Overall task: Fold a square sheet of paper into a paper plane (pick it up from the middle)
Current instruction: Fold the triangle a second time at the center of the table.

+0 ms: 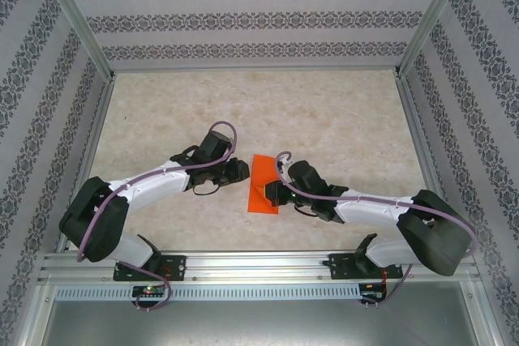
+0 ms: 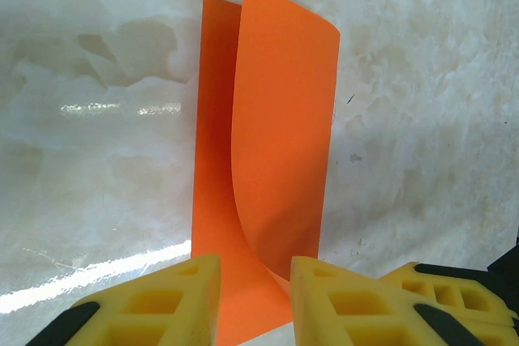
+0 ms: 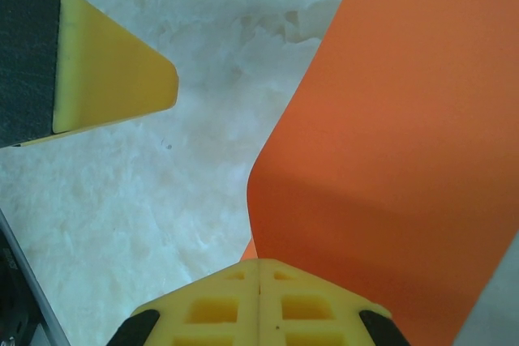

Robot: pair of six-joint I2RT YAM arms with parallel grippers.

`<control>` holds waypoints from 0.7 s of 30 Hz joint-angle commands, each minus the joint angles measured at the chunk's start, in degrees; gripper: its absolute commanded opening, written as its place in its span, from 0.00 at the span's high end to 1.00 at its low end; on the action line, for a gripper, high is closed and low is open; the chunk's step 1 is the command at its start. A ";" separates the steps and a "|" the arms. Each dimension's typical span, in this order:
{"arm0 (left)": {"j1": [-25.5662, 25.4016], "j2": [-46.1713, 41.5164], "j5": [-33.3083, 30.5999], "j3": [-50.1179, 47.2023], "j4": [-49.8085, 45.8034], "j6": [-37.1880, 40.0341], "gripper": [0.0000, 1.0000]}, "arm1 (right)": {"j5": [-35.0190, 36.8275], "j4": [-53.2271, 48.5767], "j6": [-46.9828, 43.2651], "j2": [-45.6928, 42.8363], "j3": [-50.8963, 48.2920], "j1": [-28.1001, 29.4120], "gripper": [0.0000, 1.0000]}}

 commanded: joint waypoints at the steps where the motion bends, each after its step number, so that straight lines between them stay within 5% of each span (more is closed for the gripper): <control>1: 0.38 -0.97 0.91 -0.14 1.62 0.49 0.69 | -1.25 2.90 1.18 0.60 -0.56 -0.73 0.97; 21: 0.38 -0.78 0.52 0.37 2.22 -0.37 0.70 | -2.48 3.30 3.25 2.71 0.60 -2.70 0.98</control>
